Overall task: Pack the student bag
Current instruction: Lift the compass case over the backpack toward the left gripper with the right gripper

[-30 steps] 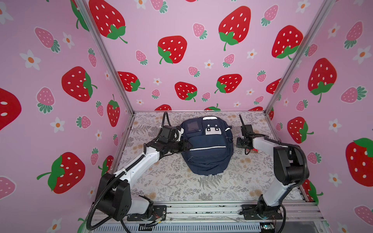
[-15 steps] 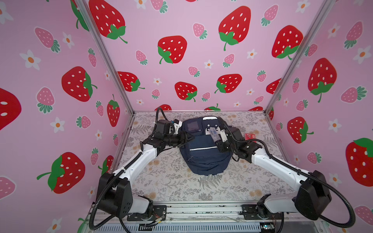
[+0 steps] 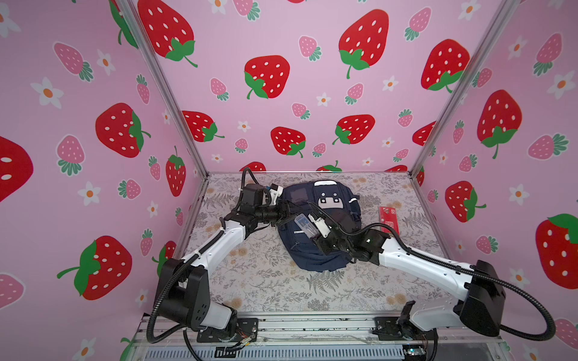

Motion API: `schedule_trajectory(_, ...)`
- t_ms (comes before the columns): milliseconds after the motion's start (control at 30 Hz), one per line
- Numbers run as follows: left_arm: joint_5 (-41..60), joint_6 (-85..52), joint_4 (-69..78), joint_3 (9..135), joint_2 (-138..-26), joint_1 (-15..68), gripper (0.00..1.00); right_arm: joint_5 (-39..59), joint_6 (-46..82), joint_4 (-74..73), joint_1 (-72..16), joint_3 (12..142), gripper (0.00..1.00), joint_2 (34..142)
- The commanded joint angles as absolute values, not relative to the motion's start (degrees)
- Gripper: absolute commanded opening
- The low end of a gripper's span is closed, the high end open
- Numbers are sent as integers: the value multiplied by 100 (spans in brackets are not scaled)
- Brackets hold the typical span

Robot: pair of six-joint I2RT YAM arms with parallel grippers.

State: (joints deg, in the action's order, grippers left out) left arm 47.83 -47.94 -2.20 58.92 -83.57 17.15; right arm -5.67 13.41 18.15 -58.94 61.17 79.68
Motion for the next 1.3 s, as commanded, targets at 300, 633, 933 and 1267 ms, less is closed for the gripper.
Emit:
schedule_trajectory(300,5054,-4872,-233,5659,-8336,1624,61,-786,1309,1561,-6109,6239,20,7931)
schedule_trajectory(633,5181,-5174,-9,5537,-8402,1603,43,-806,1336,1500,-6166,6258,20,7926)
schedule_trajectory(933,5207,-5608,439,5303,-8442,1511,26,-865,1377,1502,-6197,6198,20,7883)
schedule_trajectory(1267,5036,-6077,1112,4955,-8234,1369,18,-1411,1646,1577,-6204,6283,49,7754)
